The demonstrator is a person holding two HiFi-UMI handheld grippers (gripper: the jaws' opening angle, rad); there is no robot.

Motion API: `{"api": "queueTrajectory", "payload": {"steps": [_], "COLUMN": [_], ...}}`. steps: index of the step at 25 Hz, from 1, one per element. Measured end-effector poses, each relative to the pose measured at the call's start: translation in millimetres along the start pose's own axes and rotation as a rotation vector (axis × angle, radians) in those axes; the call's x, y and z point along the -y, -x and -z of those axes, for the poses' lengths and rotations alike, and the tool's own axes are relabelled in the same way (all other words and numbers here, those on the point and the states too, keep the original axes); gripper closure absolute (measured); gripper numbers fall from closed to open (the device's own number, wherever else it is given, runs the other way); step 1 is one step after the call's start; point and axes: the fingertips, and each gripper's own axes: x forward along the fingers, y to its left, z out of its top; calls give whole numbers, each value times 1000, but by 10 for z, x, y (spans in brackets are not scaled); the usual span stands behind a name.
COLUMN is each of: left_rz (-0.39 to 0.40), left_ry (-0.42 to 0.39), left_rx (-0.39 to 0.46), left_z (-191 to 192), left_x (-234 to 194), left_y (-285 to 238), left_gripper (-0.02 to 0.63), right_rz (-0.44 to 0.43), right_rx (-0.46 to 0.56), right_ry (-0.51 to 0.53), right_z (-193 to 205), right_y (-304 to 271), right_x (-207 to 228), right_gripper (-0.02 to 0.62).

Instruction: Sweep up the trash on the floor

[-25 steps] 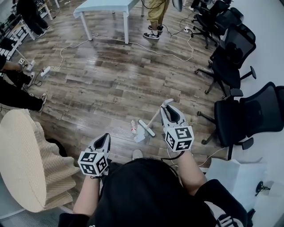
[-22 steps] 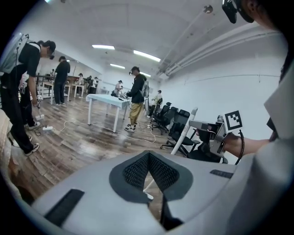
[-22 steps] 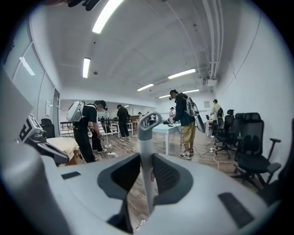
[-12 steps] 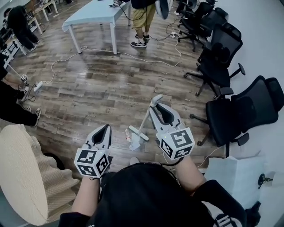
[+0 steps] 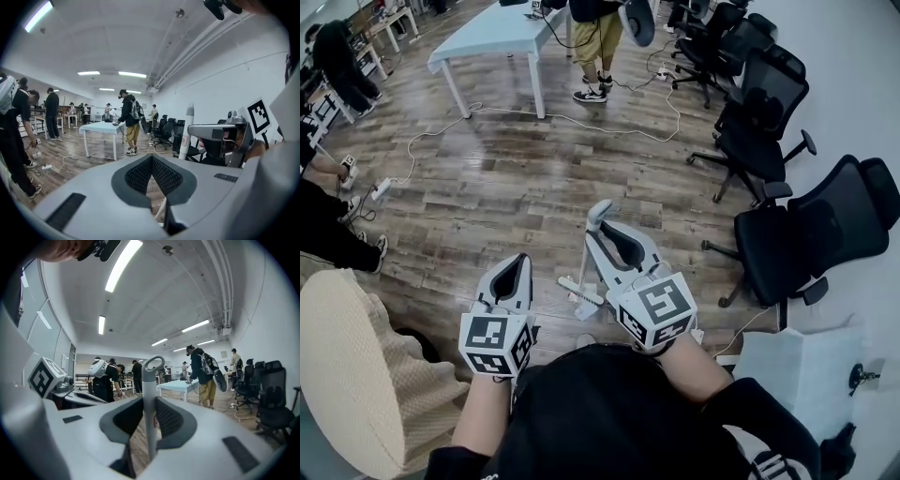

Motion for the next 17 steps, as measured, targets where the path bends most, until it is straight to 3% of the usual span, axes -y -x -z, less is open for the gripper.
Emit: {"api": "queueTrajectory", "payload": {"steps": [17], "left_rz": [-50], "left_ry": [38], "left_rx": [-10], "left_z": [182], "left_x": [-105], "left_y": [233], "left_gripper": [611], "right_rz": [-100], "right_rx": [-25], "right_ry": [-15], "right_z": [94], "right_y": [-35], "right_x": [-384], "right_gripper": [499]}}
